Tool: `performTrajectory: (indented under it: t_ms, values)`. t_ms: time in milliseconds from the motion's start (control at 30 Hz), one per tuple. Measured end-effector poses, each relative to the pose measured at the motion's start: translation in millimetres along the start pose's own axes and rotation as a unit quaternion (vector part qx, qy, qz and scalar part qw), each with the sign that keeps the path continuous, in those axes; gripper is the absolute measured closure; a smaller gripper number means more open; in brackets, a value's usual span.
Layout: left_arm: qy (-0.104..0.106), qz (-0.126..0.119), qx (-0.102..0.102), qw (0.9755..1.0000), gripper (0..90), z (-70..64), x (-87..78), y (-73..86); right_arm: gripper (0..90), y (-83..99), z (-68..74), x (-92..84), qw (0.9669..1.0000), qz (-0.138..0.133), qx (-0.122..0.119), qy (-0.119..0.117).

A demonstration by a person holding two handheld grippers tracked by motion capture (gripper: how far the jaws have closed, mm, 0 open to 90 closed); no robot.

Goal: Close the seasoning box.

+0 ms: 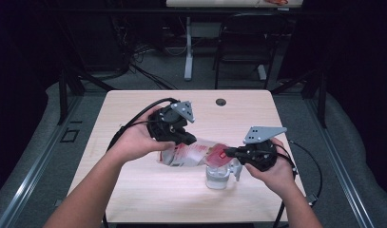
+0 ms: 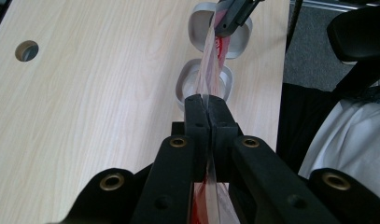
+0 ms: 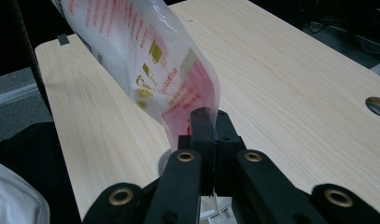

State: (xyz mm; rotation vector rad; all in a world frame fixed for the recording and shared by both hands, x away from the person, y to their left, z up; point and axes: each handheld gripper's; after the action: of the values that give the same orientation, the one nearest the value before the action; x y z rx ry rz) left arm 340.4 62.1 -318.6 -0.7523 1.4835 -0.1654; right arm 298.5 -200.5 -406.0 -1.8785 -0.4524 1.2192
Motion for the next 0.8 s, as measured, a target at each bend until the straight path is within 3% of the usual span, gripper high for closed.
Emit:
performTrajectory:
  t_ms: [800]
  values:
    - [-0.001,0.003,0.002,1.0,89.2,-1.4,0.7,-4.3,90.0,-0.7,0.6,0.0,0.9999,0.012,-0.007,0.011]
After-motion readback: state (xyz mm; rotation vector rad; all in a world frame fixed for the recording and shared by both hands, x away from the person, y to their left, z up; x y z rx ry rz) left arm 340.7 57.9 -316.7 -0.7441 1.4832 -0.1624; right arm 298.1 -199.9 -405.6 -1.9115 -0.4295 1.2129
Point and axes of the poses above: each handheld gripper's, and its own axes: x roughly forward along the jaws, y roughly out of its underside, z roughly to its left, and after that the axes turned 13 degrees about -x, right-handed
